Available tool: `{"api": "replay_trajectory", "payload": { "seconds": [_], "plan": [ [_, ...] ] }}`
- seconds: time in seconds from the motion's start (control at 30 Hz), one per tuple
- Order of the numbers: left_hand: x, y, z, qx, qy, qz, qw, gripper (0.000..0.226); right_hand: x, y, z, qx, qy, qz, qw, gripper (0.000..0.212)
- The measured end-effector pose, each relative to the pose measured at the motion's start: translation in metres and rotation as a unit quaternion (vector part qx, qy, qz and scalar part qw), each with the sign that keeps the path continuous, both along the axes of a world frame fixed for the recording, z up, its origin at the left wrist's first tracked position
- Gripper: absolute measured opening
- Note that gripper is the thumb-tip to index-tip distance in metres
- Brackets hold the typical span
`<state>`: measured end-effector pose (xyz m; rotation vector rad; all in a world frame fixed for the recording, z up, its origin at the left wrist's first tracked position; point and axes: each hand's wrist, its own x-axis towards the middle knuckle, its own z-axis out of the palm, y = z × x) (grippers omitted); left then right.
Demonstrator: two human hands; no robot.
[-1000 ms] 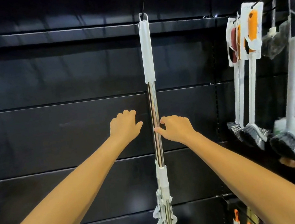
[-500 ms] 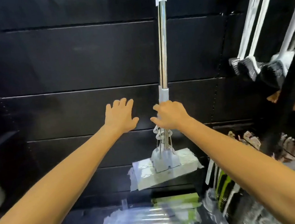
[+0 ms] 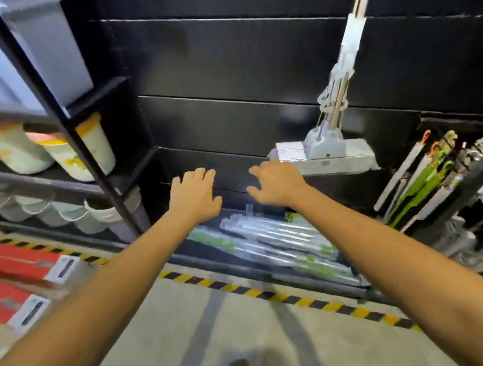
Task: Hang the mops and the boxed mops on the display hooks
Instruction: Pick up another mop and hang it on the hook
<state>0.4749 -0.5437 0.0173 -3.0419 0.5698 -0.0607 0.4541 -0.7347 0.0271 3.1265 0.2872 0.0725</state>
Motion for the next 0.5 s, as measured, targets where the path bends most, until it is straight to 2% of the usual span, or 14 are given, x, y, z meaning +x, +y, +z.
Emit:
{"api": "replay_trajectory", "payload": {
  "seconds": [0.27, 0.5],
  "plan": [
    [-0.07, 0.17, -0.041, -0.009, 0.063, 0.168, 0.984, 0.062, -0.007, 0.167, -0.033, -0.035, 0.04, 0.182, 0.982, 0.049],
    [-0.135, 0.367, -0.061, -0.01, 0.125, 0.336, 0.933, 0.054, -0.01, 0.382, -0.045, -0.05, 0.06, 0.326, 0.942, 0.041]
  ]
}}
